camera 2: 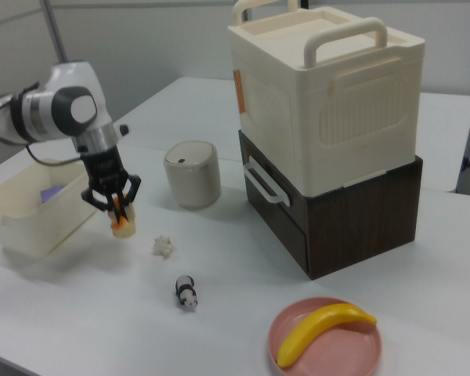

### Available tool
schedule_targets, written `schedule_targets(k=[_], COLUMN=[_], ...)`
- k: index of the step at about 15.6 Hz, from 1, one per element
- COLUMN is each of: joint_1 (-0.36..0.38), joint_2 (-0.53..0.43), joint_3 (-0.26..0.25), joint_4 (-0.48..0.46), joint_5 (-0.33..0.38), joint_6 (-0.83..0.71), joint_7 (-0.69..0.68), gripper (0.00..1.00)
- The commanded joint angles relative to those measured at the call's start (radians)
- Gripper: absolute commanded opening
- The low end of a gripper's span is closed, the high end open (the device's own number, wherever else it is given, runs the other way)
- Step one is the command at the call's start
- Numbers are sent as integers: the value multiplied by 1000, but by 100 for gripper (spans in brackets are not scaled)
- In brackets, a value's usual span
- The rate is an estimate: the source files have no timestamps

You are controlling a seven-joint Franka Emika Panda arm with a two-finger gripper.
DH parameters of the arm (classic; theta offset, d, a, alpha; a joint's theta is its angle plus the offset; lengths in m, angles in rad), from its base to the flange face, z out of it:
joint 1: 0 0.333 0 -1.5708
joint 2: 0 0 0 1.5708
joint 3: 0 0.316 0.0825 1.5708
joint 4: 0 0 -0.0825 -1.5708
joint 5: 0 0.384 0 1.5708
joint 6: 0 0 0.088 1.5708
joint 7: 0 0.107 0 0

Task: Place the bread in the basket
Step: 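Lift the bread roll and carry it over the translucent basket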

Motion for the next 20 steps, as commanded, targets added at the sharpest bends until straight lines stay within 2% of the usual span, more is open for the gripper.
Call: schedule_targets(k=[1,4,7,8,12,18,20], joint_1=[10,15,25,25,27,27,41], joint_2=[-22,-26,-49,-51,-51,-45,-37], joint_3=[-9,-1,14,52,152,258,272], joint_4=[54,106,111,112,137,142,140], joint_5=[90,149,194,211,211,207,205], joint_6=[-21,-28,-30,-22,-13,47,49], joint_7=[240,348,428,469,588,700,706], gripper=[2,3,3,4,4,7,11])
